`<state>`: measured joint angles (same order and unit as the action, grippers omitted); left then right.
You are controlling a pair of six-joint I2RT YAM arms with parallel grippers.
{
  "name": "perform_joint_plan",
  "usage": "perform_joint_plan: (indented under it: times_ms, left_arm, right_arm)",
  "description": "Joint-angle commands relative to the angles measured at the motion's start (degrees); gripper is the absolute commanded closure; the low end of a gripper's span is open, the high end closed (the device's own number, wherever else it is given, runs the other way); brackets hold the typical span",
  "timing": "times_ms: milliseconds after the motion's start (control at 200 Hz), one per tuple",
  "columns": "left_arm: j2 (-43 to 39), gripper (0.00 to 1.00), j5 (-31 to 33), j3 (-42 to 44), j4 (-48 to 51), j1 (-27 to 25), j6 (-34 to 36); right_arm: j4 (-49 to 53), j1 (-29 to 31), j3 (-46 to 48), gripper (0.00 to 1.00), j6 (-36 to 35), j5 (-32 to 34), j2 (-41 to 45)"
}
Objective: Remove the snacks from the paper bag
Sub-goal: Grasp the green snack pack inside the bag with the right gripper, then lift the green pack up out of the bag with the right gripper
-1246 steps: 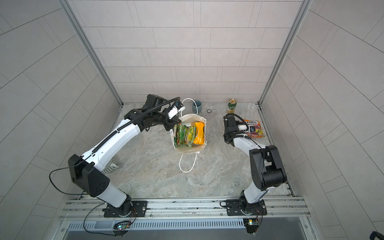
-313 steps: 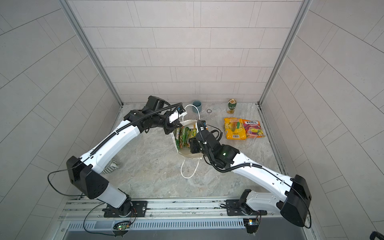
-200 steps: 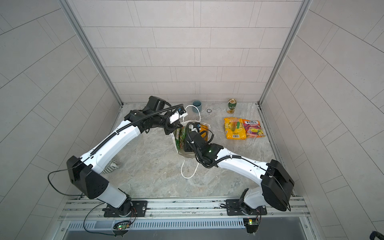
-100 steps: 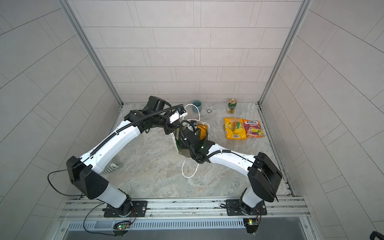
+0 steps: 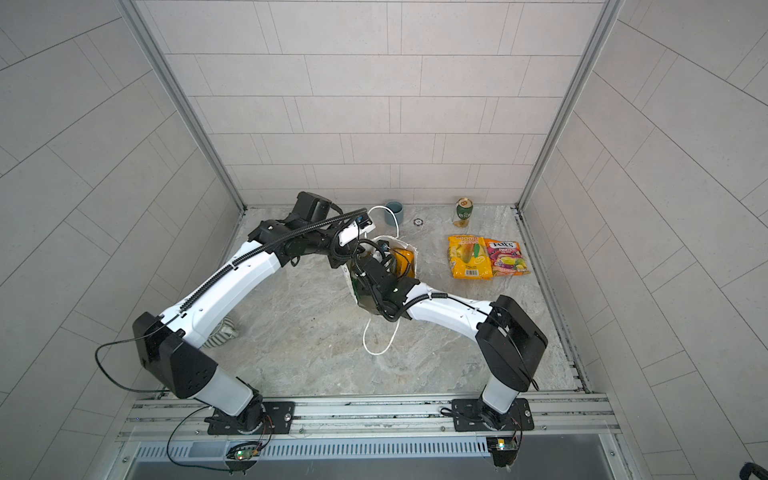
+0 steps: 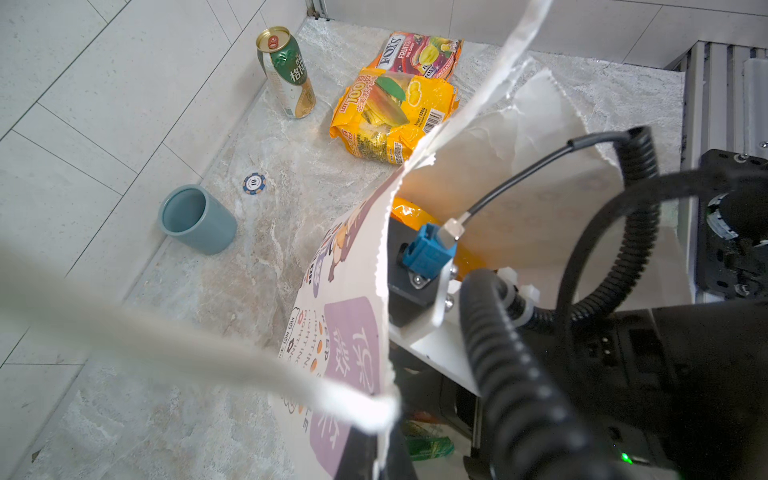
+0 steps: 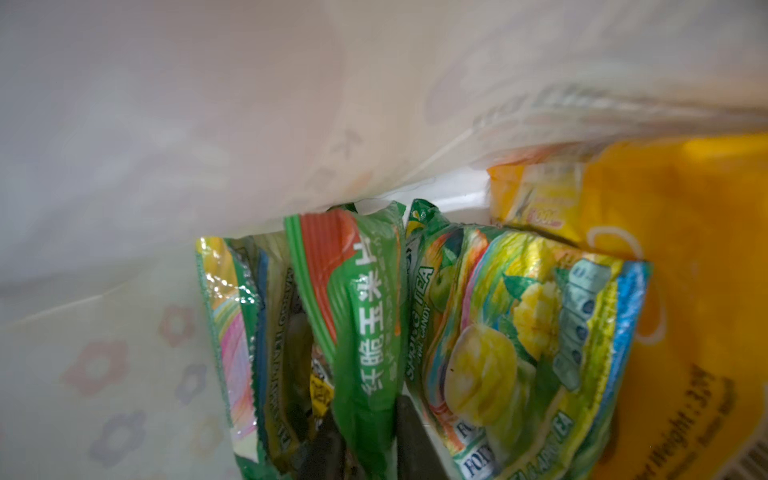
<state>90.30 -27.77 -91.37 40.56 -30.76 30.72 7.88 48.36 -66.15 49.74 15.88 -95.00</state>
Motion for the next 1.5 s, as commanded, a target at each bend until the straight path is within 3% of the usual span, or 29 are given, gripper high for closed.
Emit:
perform_joint_plan:
  times_ms: [0,110,676,1021,1496]
  left_arm:
    - [-2.3,1.00,-2.9,0.0,1.0,-0.8,0.7]
    - [-2.3,1.00,-2.6,0.0,1.0,-0.8,0.7]
    - [-2.7,1.00,-1.0,0.5,1.0,-0.8,1.3]
    - [-2.7,1.00,0.4,0.5,0.4,-0.8,0.8]
    - [-3.4,1.00,10.2,0.5,-2.1,-0.6,-1.6]
  right_arm:
    - [-1.2,-0.3,-1.1,0.91,-1.5,0.9,0.1]
    - [-0.9,-0.3,-0.9,1.00,-2.5,0.6,1.7]
    - [-2.3,-0.2,5.5,1.00,-12.5,-2.0,14.5]
    - [-1.5,-0.4,5.6,1.00,-17.5,-8.9,19.7]
    - [7.0,-4.1,2.4,1.00,-25.0,-20.3,31.2]
